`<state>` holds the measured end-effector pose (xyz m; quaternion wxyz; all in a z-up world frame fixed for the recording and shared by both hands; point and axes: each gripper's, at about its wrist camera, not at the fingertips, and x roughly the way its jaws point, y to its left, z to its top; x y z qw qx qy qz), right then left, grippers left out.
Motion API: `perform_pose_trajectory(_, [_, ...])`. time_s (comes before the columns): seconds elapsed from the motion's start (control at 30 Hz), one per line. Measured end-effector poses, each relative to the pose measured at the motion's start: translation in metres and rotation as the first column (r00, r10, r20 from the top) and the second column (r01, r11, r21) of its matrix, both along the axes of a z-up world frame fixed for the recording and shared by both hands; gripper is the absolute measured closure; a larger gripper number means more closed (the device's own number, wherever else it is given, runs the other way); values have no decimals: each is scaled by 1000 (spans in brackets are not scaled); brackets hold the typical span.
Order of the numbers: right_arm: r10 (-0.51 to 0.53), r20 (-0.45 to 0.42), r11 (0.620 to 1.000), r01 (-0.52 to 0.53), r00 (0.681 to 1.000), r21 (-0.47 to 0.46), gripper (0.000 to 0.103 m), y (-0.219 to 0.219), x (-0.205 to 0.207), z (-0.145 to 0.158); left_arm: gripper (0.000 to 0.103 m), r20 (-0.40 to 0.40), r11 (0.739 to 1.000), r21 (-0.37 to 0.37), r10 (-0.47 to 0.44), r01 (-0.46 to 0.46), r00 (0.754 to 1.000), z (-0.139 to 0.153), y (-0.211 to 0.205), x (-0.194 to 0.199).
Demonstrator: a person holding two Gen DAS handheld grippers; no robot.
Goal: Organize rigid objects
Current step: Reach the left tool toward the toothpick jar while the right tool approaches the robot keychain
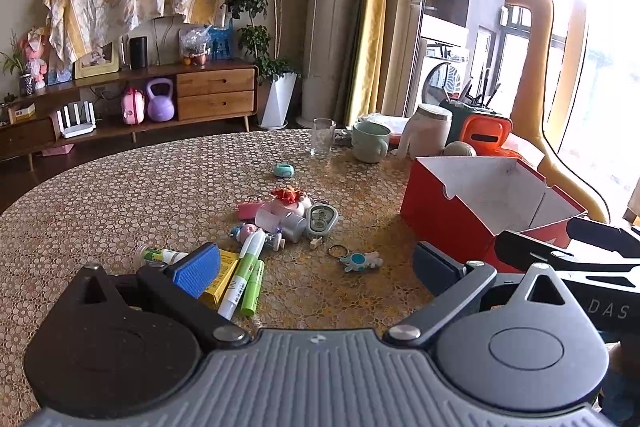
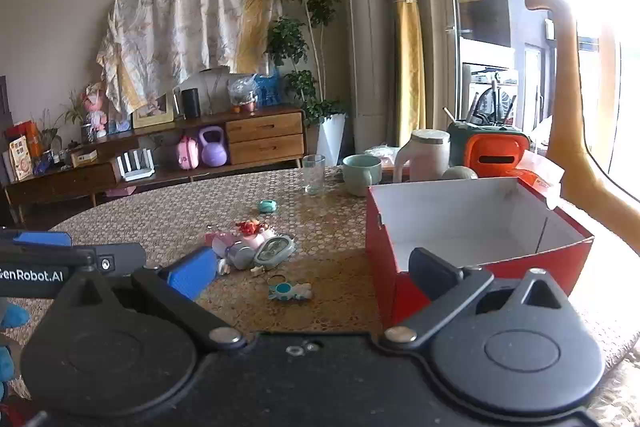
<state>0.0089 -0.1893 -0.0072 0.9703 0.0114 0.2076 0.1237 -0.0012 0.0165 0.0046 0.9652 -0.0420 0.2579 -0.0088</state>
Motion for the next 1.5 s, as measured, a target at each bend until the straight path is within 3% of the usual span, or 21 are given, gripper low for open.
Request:
perform_pose_trajectory(0.27, [39, -32, 999, -40, 999, -29, 0, 7, 23, -6, 0, 3, 999, 26, 36, -36, 999, 0, 16, 14])
perform_pose_trajectory(0.53, [175, -79, 980, -182, 981, -86, 0, 28, 50, -16, 0, 5, 989, 68, 132, -132, 991, 2, 67, 36])
perform_pose_trajectory(0.87, [318, -162, 923, -344, 934, -170, 1, 61, 80, -47, 0, -120, 971, 67, 236, -230, 964, -34, 140, 71])
perform_pose_trajectory(1.23, [196, -281, 957, -246, 939, -156, 9, 77, 136, -93, 0, -223, 966, 64, 260, -252, 939, -95, 153, 106])
perform_pose_trajectory(1.5, [153, -314, 970, -203, 937, -132, 13, 77, 156, -110, 0, -230, 973, 62, 230, -222, 946, -113, 156, 119])
